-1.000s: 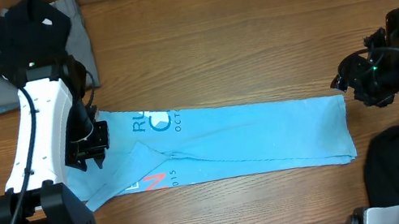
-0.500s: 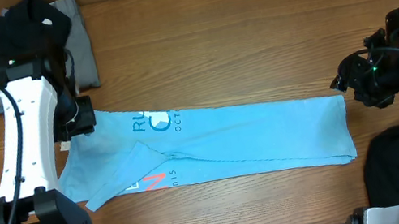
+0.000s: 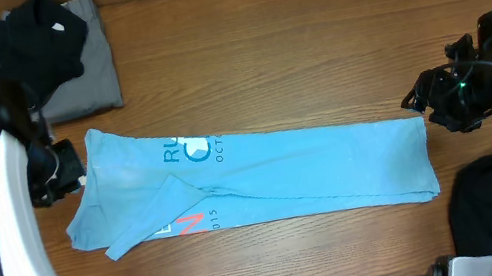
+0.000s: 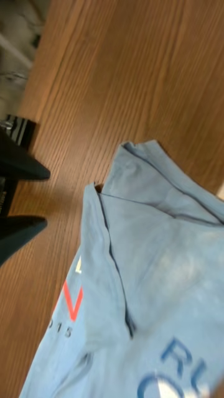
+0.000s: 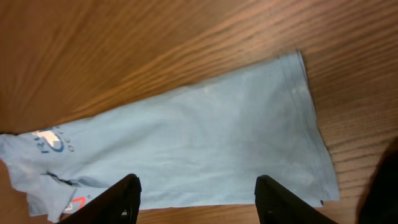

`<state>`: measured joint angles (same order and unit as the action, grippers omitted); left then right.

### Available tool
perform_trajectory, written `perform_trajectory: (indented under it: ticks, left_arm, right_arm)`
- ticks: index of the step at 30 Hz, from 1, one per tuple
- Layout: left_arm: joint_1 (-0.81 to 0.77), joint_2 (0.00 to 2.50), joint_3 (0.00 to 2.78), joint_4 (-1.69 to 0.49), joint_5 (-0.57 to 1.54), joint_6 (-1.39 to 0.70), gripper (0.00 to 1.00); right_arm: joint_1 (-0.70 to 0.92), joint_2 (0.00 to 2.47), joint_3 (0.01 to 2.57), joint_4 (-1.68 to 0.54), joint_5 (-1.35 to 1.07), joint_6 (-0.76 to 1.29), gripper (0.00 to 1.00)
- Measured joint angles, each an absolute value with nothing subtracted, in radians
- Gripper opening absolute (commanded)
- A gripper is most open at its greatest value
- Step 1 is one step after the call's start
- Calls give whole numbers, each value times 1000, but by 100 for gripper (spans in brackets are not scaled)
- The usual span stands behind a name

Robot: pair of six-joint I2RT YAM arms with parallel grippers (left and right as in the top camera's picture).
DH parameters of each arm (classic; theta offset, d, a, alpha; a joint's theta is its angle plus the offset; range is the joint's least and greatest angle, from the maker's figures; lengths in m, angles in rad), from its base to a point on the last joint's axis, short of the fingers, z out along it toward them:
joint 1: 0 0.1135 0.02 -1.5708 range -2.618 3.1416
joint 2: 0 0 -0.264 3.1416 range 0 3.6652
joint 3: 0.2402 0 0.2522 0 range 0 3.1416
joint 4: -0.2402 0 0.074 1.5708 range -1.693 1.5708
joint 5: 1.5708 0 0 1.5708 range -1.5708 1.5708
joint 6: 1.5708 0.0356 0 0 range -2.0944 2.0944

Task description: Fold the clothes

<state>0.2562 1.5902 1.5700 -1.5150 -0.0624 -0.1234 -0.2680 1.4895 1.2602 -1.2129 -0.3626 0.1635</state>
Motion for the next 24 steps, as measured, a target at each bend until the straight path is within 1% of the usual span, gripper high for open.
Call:
perform_trajectory:
  ticks: [2, 4, 7, 11, 15, 19, 24]
  left_arm:
    - [257, 1508, 1568, -1513, -56, -128, 39]
    - [257, 1454, 1541, -1477, -51, -134, 40]
    - [257, 1412, 1419, -1390, -27, -144, 39]
    - [257, 1443, 1169, -1216, 22, -159, 38]
    - [257, 1480, 970, -1099, 61, -181, 42]
    - [257, 1494, 878, -1000, 76, -186, 40]
    - [257, 1514, 809, -870, 75, -189, 41]
  right_arm:
    - [-268, 1450, 1260, -1197, -371, 163, 66]
    - [-268, 1413, 1261, -1181, -379, 161, 67]
    - [-268, 1385, 1261, -1170, -387, 160, 67]
    - [-268, 1383, 1261, -1170, -389, 160, 68]
    - [-268, 1383, 1261, -1168, -390, 161, 68]
    - [-268, 1383, 1261, -1168, -389, 162, 68]
    - [-268, 1383, 1261, -1166, -389, 172, 68]
